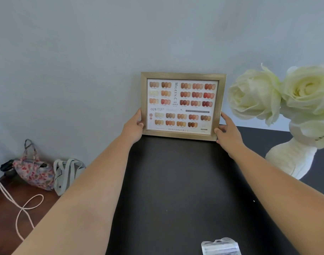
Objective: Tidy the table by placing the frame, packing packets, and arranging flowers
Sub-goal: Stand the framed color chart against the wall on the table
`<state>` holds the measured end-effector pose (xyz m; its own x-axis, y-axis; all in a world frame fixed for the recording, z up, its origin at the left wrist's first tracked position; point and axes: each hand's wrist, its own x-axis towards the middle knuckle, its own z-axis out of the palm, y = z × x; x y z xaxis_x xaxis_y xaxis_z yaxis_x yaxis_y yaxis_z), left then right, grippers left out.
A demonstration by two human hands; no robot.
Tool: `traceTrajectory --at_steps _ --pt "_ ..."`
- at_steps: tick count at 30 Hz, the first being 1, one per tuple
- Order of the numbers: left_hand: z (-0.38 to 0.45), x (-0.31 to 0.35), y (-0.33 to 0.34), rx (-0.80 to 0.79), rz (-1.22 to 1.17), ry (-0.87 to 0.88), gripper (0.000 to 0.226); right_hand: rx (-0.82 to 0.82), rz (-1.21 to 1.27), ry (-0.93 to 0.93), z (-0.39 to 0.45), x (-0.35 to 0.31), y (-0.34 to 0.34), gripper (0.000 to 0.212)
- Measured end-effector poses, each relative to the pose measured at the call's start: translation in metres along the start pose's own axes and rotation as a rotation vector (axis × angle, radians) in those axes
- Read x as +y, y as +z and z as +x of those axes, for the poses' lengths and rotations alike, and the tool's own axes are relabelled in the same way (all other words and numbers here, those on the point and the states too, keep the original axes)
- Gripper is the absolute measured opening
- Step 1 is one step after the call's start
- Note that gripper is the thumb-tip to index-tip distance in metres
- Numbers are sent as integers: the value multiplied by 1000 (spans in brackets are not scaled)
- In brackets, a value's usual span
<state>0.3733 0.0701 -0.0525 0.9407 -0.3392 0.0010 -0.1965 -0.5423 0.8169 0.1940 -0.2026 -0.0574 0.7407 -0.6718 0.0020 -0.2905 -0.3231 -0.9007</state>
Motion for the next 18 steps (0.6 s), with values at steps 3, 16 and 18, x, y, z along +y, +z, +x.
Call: traceTrajectory --at_steps 3,16,18 --pt "-11 1 1 -59 74 -11 64 29 0 33 -8 11 2 66" --pt "-93 9 30 36 119 5 64 -63 3 21 -48 22 -17 53" --pt "-110 11 40 55 101 32 59 -95 7 4 -55 26 -22 44"
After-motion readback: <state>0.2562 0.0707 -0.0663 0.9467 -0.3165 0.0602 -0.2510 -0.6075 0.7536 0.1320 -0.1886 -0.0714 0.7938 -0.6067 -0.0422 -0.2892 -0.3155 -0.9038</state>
